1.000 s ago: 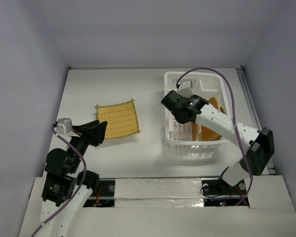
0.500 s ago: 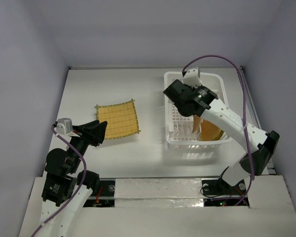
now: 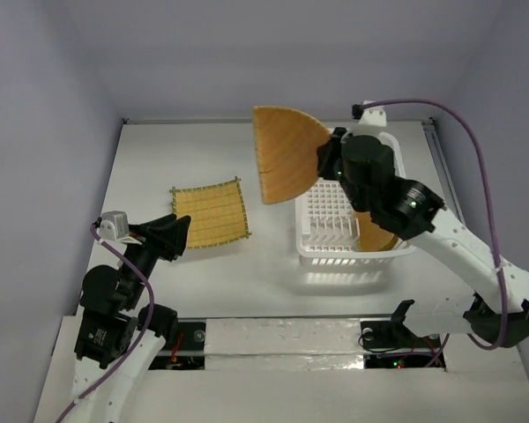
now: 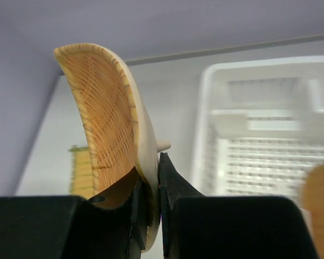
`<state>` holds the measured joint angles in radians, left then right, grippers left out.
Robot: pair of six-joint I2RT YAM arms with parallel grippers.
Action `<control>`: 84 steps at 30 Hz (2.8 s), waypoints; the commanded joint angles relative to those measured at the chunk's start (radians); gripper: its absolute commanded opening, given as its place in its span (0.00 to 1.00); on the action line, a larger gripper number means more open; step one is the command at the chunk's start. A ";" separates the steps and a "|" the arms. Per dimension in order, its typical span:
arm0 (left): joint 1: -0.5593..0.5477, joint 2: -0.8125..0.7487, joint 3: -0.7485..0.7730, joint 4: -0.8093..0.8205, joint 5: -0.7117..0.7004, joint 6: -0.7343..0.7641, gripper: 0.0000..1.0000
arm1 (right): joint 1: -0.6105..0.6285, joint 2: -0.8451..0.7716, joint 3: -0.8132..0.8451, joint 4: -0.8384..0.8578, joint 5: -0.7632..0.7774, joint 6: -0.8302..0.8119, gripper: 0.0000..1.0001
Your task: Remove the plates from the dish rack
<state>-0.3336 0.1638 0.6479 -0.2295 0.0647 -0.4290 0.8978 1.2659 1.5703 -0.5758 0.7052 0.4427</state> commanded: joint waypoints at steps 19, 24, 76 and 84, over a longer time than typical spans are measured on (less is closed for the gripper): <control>0.011 -0.004 0.010 0.041 -0.003 -0.010 0.41 | 0.006 0.544 -0.168 0.783 -0.612 0.585 0.00; 0.011 -0.004 0.010 0.041 -0.003 -0.010 0.41 | 0.006 0.595 -0.191 0.815 -0.610 0.625 0.00; 0.011 -0.010 0.010 0.041 0.004 -0.008 0.39 | 0.055 0.422 -0.109 0.346 -0.221 0.301 0.64; 0.011 -0.012 0.015 0.033 -0.011 -0.011 0.01 | 0.040 0.090 -0.161 -0.043 0.196 0.189 0.00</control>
<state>-0.3248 0.1638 0.6479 -0.2295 0.0544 -0.4374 0.9695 1.4921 1.4055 -0.3855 0.6289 0.6857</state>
